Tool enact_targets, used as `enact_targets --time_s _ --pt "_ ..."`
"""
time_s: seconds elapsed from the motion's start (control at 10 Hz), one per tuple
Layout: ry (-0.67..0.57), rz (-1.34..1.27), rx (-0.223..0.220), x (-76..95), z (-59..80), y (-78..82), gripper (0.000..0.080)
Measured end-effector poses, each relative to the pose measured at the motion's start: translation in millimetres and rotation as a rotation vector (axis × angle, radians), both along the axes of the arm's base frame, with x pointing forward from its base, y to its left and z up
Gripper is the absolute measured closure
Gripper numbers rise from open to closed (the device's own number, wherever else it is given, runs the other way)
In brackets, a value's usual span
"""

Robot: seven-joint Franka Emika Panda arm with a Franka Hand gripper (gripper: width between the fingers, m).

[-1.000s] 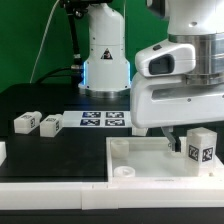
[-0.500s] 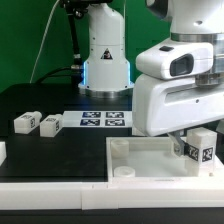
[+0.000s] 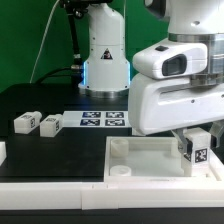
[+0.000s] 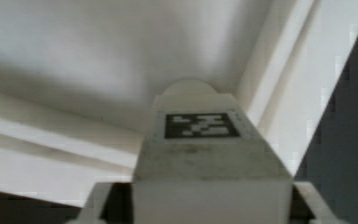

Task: Assemble one leg

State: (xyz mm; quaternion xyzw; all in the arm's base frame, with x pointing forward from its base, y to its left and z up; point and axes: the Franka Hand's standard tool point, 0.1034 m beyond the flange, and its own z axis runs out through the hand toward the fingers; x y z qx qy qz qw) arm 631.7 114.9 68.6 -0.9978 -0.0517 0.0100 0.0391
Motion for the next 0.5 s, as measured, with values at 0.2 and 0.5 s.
enact_targets --time_s 0.2,0.5 --pt "0.021 -0.349 0.009 1.6 0.1 -0.7 0.0509" --pt "0.062 -0.778 0.007 1.5 -0.4 -2.1 0.0509"
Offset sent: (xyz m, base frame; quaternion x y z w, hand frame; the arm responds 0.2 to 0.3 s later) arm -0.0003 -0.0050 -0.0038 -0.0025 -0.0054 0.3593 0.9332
